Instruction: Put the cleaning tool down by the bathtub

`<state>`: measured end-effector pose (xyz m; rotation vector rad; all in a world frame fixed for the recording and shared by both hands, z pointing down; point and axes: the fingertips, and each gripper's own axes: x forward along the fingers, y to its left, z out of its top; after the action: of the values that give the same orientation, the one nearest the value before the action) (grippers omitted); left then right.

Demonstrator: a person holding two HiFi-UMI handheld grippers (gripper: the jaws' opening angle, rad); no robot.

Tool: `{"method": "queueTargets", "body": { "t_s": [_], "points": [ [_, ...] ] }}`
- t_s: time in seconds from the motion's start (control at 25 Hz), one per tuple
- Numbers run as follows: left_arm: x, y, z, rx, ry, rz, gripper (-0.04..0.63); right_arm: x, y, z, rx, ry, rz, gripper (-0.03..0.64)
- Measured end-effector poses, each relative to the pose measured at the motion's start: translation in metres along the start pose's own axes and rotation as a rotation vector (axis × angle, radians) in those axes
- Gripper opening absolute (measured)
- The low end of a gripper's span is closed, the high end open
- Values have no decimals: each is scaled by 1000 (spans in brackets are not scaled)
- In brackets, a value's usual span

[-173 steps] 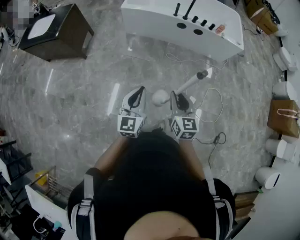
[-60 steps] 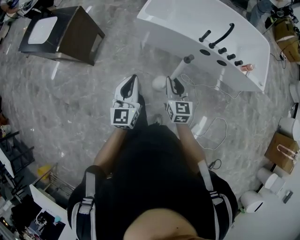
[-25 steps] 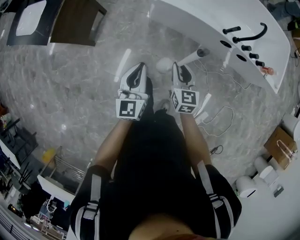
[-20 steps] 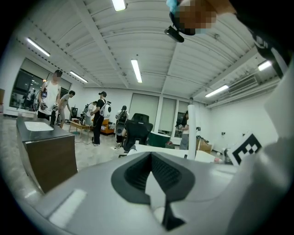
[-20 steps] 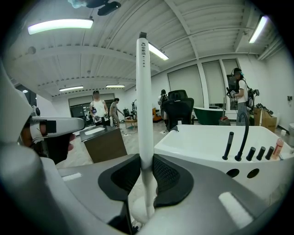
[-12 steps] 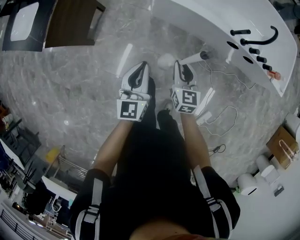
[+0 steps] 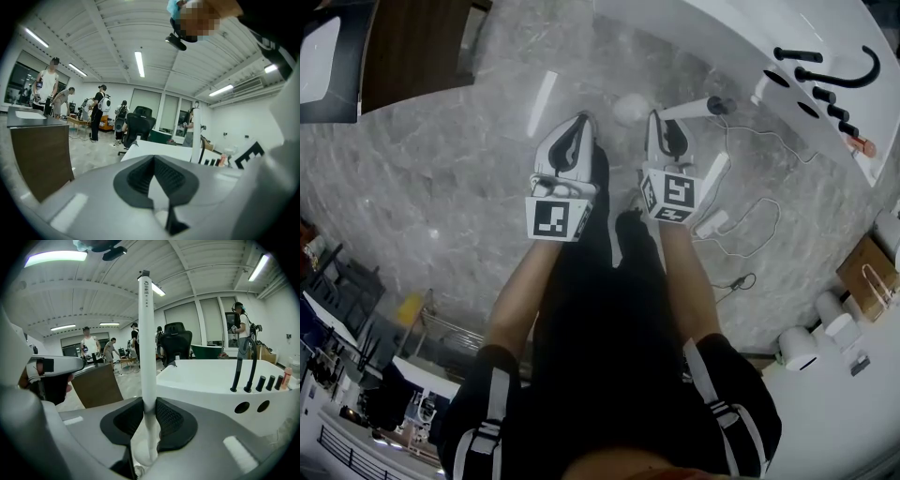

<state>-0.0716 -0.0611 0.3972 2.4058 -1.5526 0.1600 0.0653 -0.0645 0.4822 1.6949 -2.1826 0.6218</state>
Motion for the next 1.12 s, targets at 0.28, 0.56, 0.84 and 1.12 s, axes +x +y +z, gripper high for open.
{"method": "queueTargets", "body": {
  "t_s": [0.28,0.56,0.84,1.12],
  "points": [
    [24,17,-28,-36,11,8,8,30,-5,-21,-1,17,-4,84],
    [43,42,-57,-50,25,25,8,66,-7,-50,-11,44,-6,84],
    [60,64,-86,-33,42,9,9,97,-5,-81,2,64,-21,83],
    [81,78,-116,-33,65,-6,8,129,-13,-119,9,93,-56,84]
  ]
}}
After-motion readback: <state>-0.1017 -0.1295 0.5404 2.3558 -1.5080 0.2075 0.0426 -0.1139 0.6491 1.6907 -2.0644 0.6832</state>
